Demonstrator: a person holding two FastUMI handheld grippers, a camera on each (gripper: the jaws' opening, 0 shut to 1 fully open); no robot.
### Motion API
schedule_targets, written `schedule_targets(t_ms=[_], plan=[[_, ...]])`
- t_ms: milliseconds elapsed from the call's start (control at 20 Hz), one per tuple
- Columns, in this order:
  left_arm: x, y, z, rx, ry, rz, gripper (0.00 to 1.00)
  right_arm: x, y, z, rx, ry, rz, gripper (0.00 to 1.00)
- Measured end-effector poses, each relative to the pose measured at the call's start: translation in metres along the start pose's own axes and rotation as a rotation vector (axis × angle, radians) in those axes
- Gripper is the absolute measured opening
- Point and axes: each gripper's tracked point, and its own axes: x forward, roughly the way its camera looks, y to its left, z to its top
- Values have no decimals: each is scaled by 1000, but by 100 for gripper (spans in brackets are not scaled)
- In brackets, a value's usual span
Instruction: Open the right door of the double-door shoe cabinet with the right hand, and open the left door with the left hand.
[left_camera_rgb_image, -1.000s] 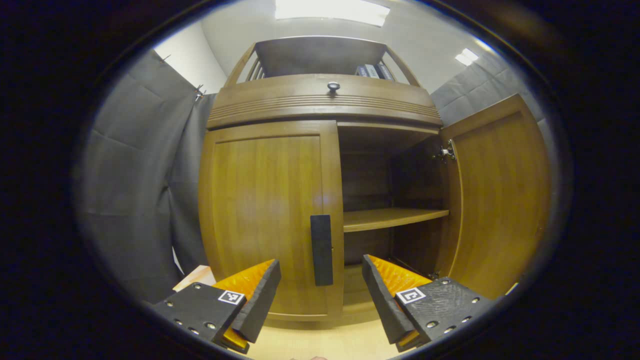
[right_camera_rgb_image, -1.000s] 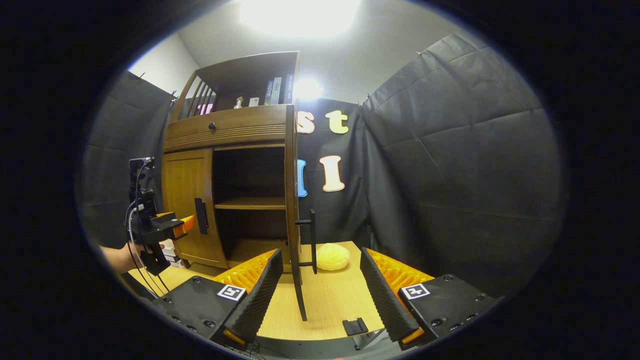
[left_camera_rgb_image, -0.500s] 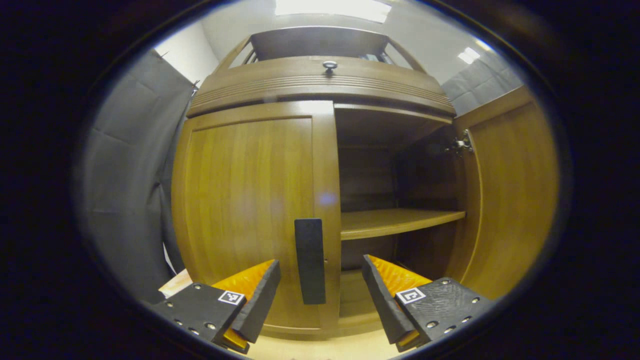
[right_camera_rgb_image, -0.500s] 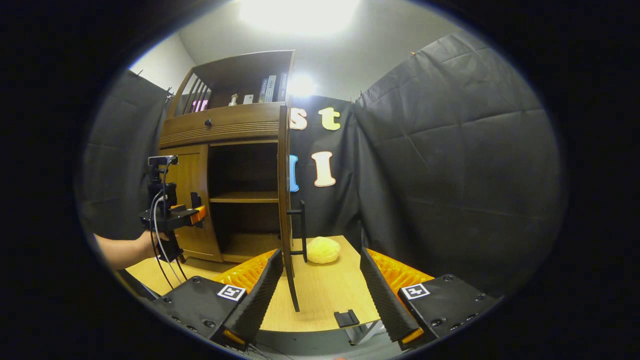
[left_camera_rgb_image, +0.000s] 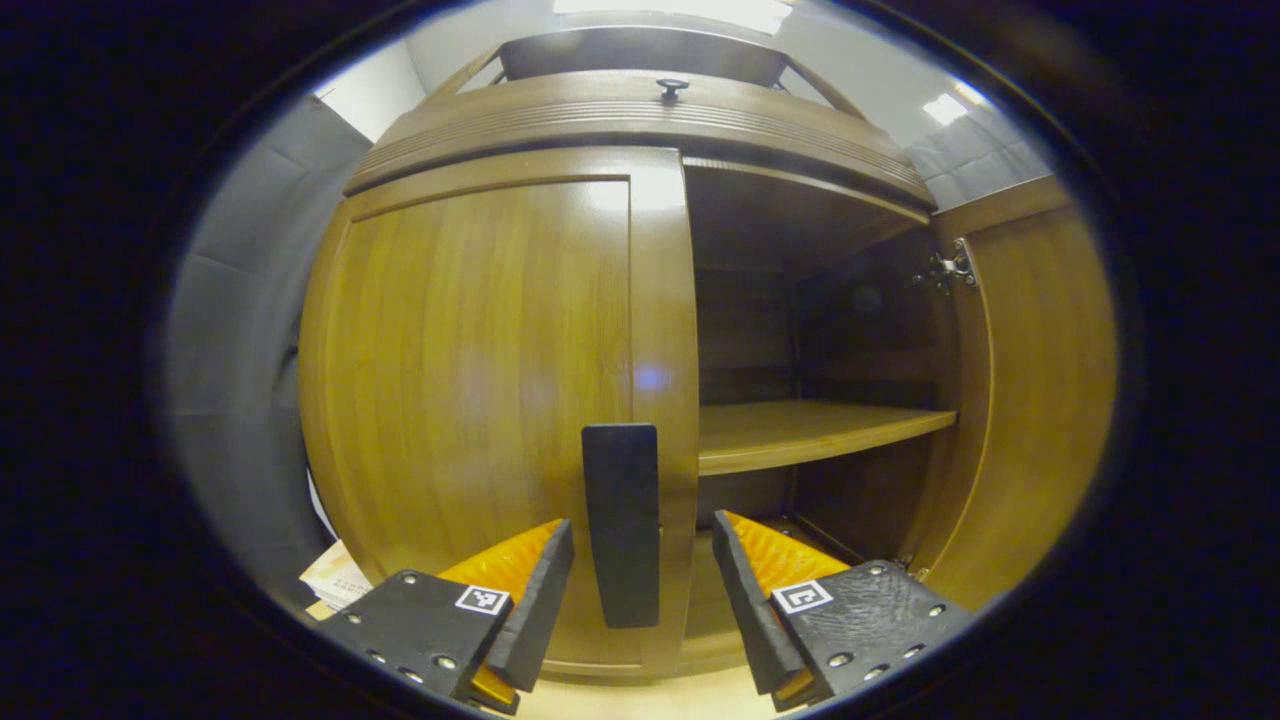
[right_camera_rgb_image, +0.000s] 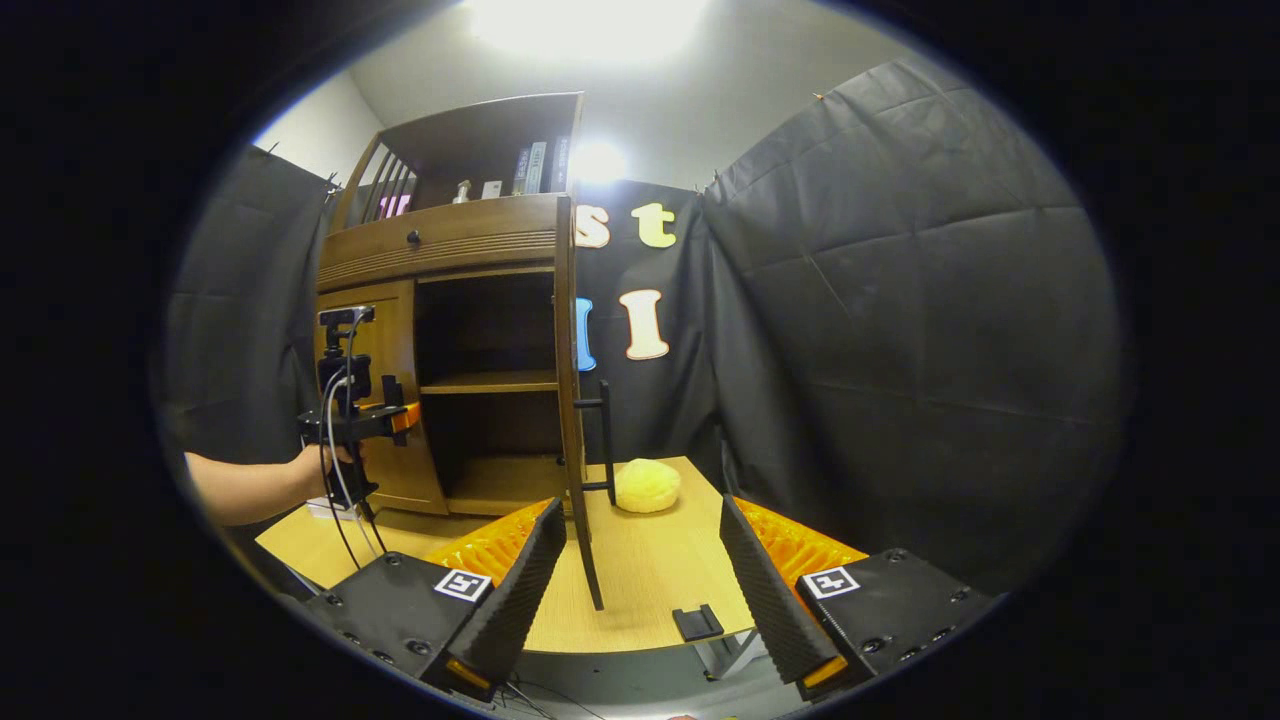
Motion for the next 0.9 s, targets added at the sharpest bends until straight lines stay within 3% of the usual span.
schedule_targets(t_ms=[50,100,150,200,300,400,450,550,600,650,700,750,800,900], plan=[[1,9,5,11,-16,55,69,1,3,0,-7,1,5,92],[5,13,7,4,-19,66,57,2,6,2,-12,-1,13,97],[5,11,9,-13,-7,77,45,2,10,4,-12,-4,25,92],[4,12,9,-26,-3,82,34,4,15,6,-13,-5,40,97],[5,11,8,-30,2,90,31,7,19,7,-24,-1,61,92],[2,12,7,-30,2,105,28,11,20,13,-25,-4,64,92],[1,13,6,-33,4,112,27,12,22,16,-14,-9,69,97],[-3,12,8,-43,6,107,24,13,26,19,10,-15,76,92],[-5,12,8,-51,7,100,22,14,25,19,17,-19,78,97],[-8,11,9,-54,6,96,21,15,26,19,20,-21,80,92],[-13,11,9,-52,5,94,19,15,26,19,24,-24,82,97],[-19,12,9,-48,2,94,19,16,26,20,30,-27,87,92],[-24,13,9,-48,0,96,20,16,27,20,38,-29,93,97],[-35,15,10,-54,-4,95,22,18,32,23,44,-44,103,97]])
